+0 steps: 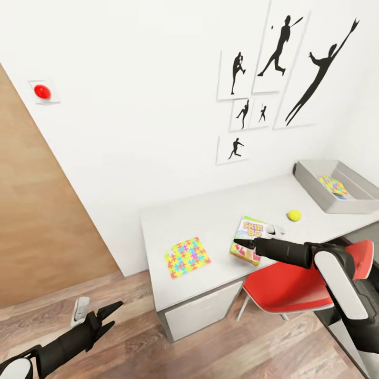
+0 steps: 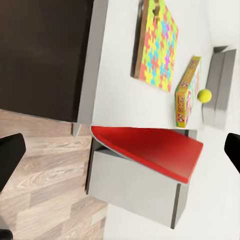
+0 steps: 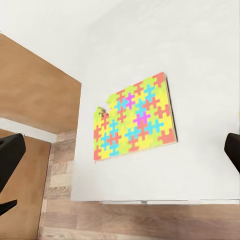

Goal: Put all the toys in the child's room - the three board games (two on the bed and one on the table), the two jigsaw puzzles on the table, and the tennis ball on the table - inside the toy box on the table in the child's room.

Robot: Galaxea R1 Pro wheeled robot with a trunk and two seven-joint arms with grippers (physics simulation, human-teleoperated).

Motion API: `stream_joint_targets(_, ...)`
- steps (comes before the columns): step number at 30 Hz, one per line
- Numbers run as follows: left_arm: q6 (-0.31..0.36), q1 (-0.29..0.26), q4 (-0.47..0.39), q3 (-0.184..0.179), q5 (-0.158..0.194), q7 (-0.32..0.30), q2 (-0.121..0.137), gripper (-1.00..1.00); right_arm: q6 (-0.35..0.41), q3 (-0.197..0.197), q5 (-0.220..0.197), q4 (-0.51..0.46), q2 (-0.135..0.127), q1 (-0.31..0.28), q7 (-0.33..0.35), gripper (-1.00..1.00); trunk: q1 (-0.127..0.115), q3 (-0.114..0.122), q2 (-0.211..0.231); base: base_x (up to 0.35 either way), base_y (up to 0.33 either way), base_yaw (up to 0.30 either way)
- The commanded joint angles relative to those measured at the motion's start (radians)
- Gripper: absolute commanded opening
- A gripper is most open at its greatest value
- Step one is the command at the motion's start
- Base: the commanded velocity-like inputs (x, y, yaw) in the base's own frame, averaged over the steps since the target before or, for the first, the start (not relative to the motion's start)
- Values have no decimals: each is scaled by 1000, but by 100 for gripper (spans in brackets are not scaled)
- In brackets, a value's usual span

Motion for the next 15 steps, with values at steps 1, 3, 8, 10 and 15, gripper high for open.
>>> stream_joint_targets(1,-1,0,5,2,-2,-5,0,100,3,8,12,0,7,-2,9,100,1,-2,-2,271,78,0)
stream_joint_targets(3,-5,0,10,1,-2,-5,0,100,3,16,12,0,14,-2,9,100,1,-2,-2,277,58,0)
stream_joint_targets(8,-17,0,22,1,-5,-5,0,100,3,38,12,1,27,-2,8,100,1,-1,-2,293,-22,4)
stream_joint_targets(10,-22,0,26,0,-15,-5,-1,100,3,55,12,1,32,-1,7,100,1,-1,-2,256,-64,52)
stream_joint_targets(15,-32,-1,30,0,-52,-5,-6,100,3,93,12,5,43,-2,6,100,1,-1,-2,150,-39,147)
